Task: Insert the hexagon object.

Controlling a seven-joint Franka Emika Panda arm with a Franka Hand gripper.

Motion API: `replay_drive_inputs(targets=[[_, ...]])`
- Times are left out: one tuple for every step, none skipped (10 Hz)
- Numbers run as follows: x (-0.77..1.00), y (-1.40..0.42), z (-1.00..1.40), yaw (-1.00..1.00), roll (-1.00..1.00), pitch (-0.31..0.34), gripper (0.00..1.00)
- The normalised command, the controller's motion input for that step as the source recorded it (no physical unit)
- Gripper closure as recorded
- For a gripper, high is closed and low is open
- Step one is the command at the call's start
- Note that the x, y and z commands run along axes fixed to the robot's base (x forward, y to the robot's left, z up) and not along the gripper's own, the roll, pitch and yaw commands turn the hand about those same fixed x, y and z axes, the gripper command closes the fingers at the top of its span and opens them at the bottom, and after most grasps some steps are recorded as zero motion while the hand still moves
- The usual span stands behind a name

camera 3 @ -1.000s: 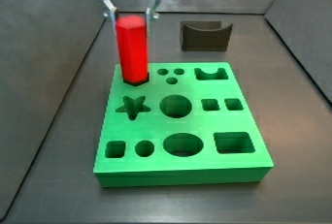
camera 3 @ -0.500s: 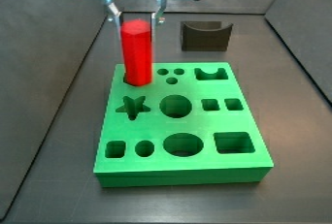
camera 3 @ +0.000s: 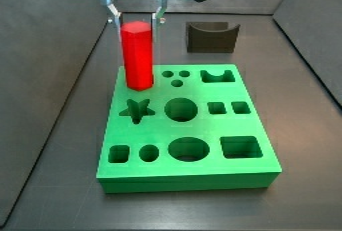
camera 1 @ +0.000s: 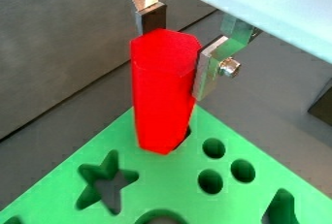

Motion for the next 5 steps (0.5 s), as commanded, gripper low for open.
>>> replay_drive_inputs(targets=[[0.00,0.16,-0.29,-0.02,0.06,0.013,1.00],[0.00,0.26,-0.21,-0.06,0.10,0.047,1.00],[0.16,0.22,0.00,-0.01,0.17,0.120,1.00],[0.29,0.09,0.04,0.00,0.28,0.153,1.00],[0.37,0.00,0.00,-0.01,0.43,0.163,1.00]])
